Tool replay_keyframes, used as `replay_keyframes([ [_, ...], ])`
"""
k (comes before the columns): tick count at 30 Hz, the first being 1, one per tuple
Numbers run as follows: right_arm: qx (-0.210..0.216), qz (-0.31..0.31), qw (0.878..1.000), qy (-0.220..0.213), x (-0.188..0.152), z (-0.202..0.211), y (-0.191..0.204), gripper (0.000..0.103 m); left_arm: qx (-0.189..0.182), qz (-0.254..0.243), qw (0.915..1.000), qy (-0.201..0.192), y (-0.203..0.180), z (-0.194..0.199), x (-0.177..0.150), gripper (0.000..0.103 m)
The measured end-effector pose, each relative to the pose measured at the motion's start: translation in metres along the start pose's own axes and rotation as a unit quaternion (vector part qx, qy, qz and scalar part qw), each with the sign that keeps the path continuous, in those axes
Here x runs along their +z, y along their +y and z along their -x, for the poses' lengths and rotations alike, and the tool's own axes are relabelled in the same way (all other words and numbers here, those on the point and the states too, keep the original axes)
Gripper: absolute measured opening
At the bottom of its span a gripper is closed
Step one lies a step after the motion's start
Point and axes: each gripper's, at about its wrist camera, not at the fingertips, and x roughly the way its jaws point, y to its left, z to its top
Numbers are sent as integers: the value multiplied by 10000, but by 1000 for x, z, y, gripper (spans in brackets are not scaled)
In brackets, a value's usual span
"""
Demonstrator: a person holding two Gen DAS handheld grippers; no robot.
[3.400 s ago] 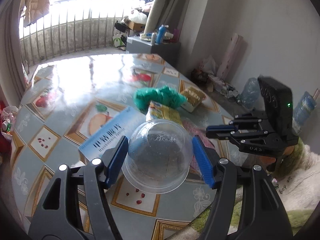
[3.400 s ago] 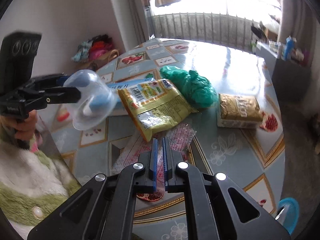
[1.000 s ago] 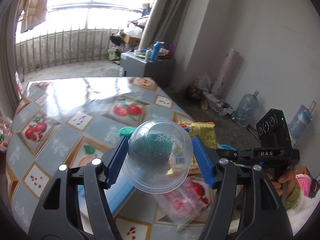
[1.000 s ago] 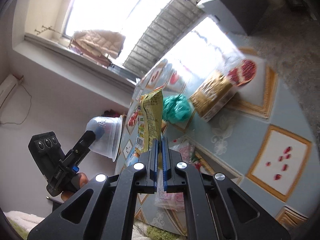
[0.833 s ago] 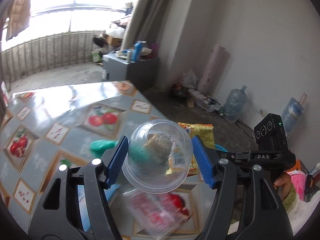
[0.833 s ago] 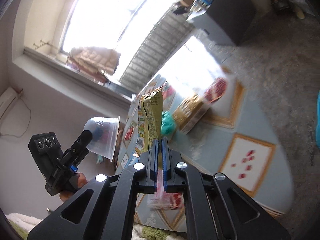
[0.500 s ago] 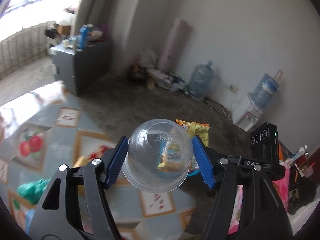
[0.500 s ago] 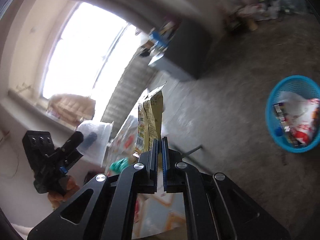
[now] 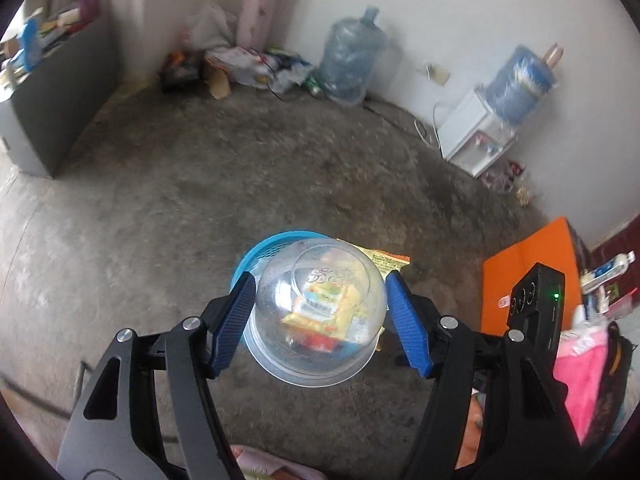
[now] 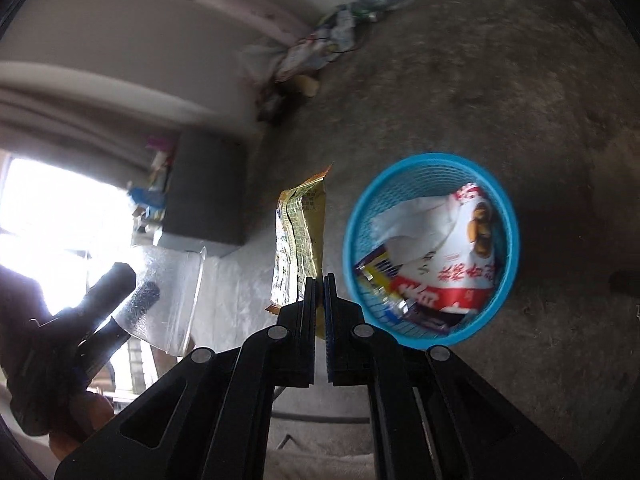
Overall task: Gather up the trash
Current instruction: 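Open both tools over the blue wastebasket to drop dome and snack bag, then swing both tools back toward the table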
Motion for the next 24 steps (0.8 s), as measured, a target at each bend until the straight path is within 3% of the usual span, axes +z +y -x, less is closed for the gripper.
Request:
replay_keyframes([
  [1, -65, -93, 9999, 23, 8, -8, -10, 5, 7, -33, 10000, 72, -2, -14, 1, 64],
  [3, -157, -325, 9992, 165, 17, -33, -29, 8, 192, 20, 9995, 251, -1, -41, 1, 81],
  [4, -246, -412, 9985, 252, 21, -45, -39, 12, 275, 76, 9992, 268, -1, -52, 2, 84],
  [6, -493, -574, 9965, 357, 24, -67, -60, 35, 381, 184, 9986, 304, 2, -65, -2, 84],
  [9, -801, -884, 9921, 391, 19, -79, -81, 37, 284, 427, 9981, 335, 8, -62, -9, 84],
  [12, -922, -724, 9927, 296, 11, -74, -78, 48, 238, 329, 9990, 199, 10, -43, -15, 84],
  [18, -1411, -10, 9899, -97, 3, -49, -43, 50, 112, 107, 9995, -289, 6, 13, -23, 84],
  [24, -1508, 1220, 9787, -675, -10, -1, 32, 67, -115, 246, 9971, -711, 11, 94, -44, 88],
])
